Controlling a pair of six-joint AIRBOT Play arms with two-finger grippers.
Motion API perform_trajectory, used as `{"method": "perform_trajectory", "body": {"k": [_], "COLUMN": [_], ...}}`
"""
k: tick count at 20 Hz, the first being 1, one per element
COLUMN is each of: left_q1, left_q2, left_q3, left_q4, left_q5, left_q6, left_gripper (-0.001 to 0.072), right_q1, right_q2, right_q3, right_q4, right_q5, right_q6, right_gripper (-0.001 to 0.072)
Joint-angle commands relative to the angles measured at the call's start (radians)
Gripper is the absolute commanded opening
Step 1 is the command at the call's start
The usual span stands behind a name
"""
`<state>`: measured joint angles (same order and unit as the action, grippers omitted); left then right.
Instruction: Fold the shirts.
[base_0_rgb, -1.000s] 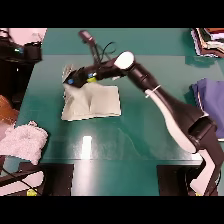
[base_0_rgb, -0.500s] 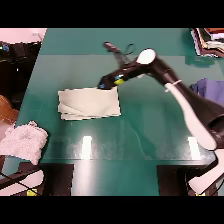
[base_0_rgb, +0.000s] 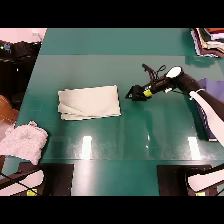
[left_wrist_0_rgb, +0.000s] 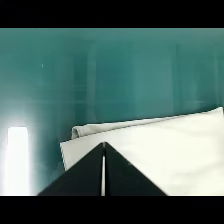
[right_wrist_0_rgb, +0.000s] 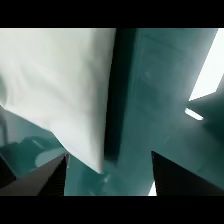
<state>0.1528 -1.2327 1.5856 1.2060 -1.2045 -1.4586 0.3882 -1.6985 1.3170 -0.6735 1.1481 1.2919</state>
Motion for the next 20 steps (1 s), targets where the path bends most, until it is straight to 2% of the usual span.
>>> {"method": "perform_trajectory", "body": {"k": [1, 4, 7, 8, 10, 11, 13, 16, 20], "left_q1": [0.001, 0.001, 0.001, 0.001, 0.001, 0.001, 0.001, -0.043, -0.196], "left_q2": [0.000, -0.002, -0.001, -0.002, -0.002, -0.002, -0.001, -0.001, -0.001], "left_q3": [-0.006, -0.008, -0.008, -0.008, -0.008, -0.008, -0.008, -0.008, -0.008], "left_q4": [-0.010, -0.011, -0.011, -0.011, -0.011, -0.012, -0.022, -0.024, -0.024], "left_q5": [-0.001, -0.001, -0.014, -0.024, -0.042, -0.050, -0.070, -0.075, -0.057], "left_q6": [0.000, 0.000, 0.000, 0.000, 0.000, 0.000, 0.000, 0.001, 0.001], "left_gripper": [0.0029, 0.0028, 0.0029, 0.0029, 0.0029, 0.0029, 0.0029, 0.0027, 0.0028], "right_q1": [0.037, 0.122, 0.190, 0.206, 0.224, 0.224, 0.214, 0.162, -0.010], "right_q2": [-0.053, -0.158, -0.257, -0.290, -0.338, -0.347, -0.345, -0.313, -0.156], "right_q3": [-0.035, 0.077, 0.199, 0.242, 0.315, 0.340, 0.372, 0.413, 0.412], "right_q4": [0.082, 0.084, 0.167, 0.189, 0.204, 0.202, 0.202, 0.196, 0.019], "right_q5": [-0.045, -0.027, -0.032, -0.032, -0.036, -0.047, -0.075, -0.095, -0.113], "right_q6": [0.009, 0.010, 0.010, 0.010, 0.010, 0.009, -0.038, -0.030, 0.038], "right_gripper": [0.0593, 0.0594, 0.0592, 0.0571, 0.0444, 0.0350, 0.0032, 0.0017, 0.0017]}}
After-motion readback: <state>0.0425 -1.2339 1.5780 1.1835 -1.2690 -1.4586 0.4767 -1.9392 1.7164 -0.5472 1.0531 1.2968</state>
